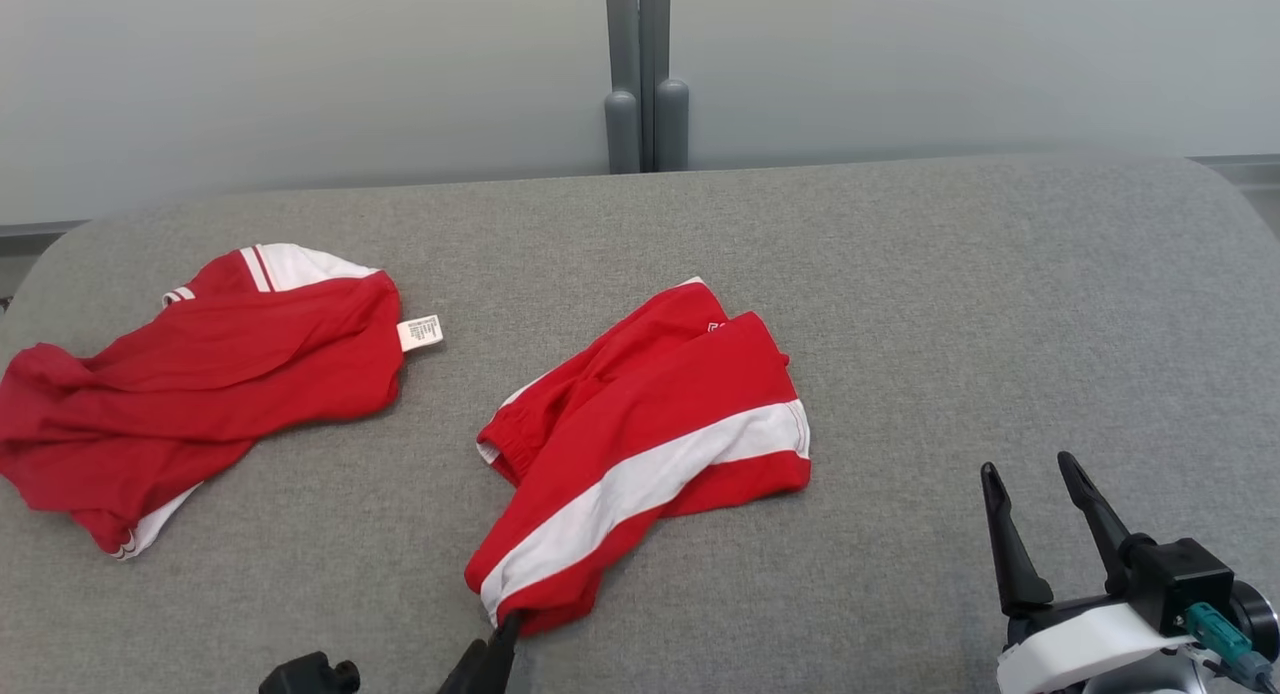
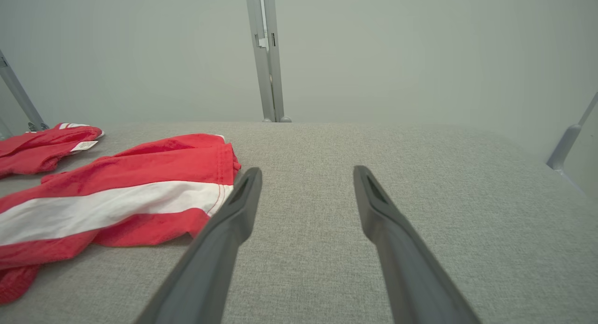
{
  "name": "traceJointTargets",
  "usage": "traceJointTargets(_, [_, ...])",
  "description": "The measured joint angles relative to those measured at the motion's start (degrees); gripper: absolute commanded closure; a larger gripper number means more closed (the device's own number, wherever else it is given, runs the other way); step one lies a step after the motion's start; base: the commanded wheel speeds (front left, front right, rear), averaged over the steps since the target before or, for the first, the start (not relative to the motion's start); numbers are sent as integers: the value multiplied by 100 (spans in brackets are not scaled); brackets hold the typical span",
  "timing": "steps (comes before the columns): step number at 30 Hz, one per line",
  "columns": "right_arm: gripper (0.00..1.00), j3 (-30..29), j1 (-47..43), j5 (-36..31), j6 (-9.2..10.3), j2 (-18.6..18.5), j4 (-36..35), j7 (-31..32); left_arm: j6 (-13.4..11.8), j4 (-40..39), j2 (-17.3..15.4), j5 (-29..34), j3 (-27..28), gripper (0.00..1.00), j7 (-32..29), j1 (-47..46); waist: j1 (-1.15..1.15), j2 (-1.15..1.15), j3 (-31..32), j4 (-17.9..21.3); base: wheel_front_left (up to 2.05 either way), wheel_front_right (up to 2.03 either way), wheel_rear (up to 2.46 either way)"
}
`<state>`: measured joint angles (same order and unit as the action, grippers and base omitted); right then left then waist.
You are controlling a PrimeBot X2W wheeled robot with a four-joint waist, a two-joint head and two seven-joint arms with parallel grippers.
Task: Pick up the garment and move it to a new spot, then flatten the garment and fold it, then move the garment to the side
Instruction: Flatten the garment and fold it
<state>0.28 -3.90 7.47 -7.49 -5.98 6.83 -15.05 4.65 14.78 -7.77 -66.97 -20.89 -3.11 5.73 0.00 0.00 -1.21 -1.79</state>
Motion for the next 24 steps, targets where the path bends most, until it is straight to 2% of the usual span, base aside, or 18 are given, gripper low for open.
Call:
traceJointTargets(6, [0,34,-13,0,0,-15,-2,0,187,-188,-199,-149,48,0,-87,-61,0,0,-24,24,0,0,0])
traceJointTargets(14, [0,-8,-20,0,0,-58,-23,0,247,-382,-573,-156,48,0,-103,-139,0,0,-49,75,0,0,0])
traceJointTargets(24, [0,41,19,-3,0,-55,-11,0,265,214,-444,18,-547,0,-194,-938,0,0,-137,22,0,0,0])
